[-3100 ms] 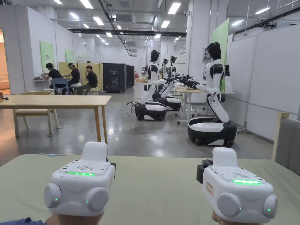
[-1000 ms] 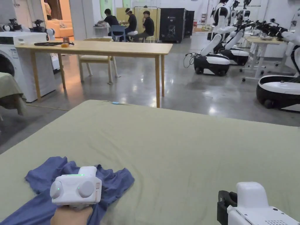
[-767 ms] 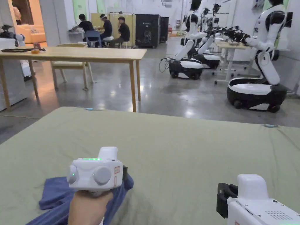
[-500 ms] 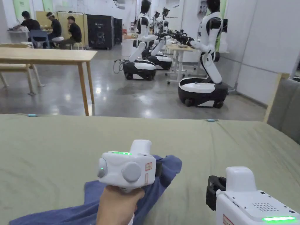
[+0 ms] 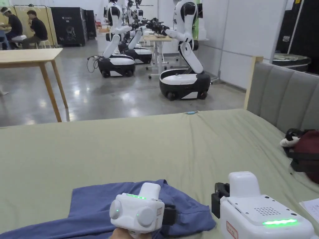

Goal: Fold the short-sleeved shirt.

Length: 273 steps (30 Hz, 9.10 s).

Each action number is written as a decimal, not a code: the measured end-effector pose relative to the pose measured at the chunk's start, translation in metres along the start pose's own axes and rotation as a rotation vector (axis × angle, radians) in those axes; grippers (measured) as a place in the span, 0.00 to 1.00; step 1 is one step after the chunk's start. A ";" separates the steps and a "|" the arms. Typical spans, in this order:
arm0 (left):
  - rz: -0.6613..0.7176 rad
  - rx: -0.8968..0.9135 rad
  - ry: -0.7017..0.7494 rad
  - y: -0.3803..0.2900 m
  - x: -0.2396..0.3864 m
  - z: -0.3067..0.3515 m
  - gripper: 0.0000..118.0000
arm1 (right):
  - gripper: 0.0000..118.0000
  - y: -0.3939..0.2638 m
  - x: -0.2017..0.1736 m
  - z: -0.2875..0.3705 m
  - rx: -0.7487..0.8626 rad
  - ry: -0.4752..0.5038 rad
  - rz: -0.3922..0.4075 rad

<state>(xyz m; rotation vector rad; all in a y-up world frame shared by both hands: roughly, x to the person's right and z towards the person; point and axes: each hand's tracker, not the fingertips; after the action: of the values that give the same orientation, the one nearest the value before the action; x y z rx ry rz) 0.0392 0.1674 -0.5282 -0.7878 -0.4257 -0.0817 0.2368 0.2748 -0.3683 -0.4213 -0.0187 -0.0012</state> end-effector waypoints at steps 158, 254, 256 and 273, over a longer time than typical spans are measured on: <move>0.176 0.246 0.466 -0.108 -0.170 0.271 0.00 | 0.00 -0.008 -0.125 -0.009 0.026 0.186 0.052; 0.202 0.463 0.661 0.156 -0.295 0.317 0.02 | 0.04 0.270 -0.002 -0.083 0.357 0.150 -0.046; 0.197 0.466 0.645 0.135 -0.282 0.325 0.02 | 0.04 0.255 0.005 -0.071 0.350 0.153 -0.037; 0.269 0.021 0.443 -0.209 -0.182 0.323 0.02 | 0.04 -0.076 0.028 0.049 -0.238 0.158 0.187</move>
<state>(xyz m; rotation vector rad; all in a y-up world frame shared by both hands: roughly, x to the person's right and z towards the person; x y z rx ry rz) -0.2841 0.2309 -0.2587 -0.7746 0.0995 0.0004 0.2637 0.2259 -0.2924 -0.6591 0.1785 0.1489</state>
